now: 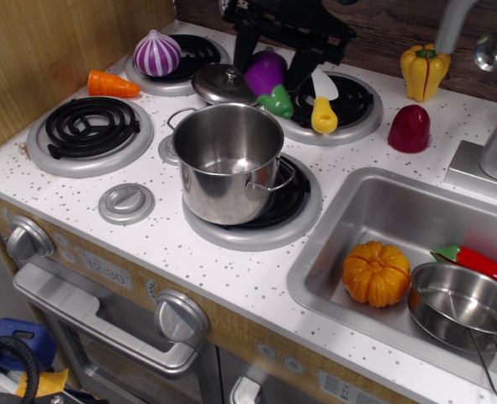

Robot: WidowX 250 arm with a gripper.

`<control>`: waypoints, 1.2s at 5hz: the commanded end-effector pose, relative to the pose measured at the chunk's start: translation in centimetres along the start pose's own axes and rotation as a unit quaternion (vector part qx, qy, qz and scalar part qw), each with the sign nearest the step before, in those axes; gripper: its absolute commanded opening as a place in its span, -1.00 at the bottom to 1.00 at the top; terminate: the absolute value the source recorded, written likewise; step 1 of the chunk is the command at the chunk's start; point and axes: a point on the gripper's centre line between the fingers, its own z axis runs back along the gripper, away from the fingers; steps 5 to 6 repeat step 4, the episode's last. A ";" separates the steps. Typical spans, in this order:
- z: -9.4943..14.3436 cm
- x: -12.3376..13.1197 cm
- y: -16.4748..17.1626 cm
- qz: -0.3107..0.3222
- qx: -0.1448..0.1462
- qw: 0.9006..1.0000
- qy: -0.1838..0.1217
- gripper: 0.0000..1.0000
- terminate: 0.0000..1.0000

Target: Put eggplant in pot or pan

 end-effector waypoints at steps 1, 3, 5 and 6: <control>1.0 -0.9 2.4 0.013 -0.020 0.999 -0.043 -1.00 -1.00; -0.1 -1.7 2.8 0.006 -0.036 0.998 -0.056 1.00 -1.00; -0.1 -1.7 2.8 0.006 -0.036 0.998 -0.056 1.00 1.00; -0.1 -1.7 2.8 0.006 -0.036 0.998 -0.056 1.00 1.00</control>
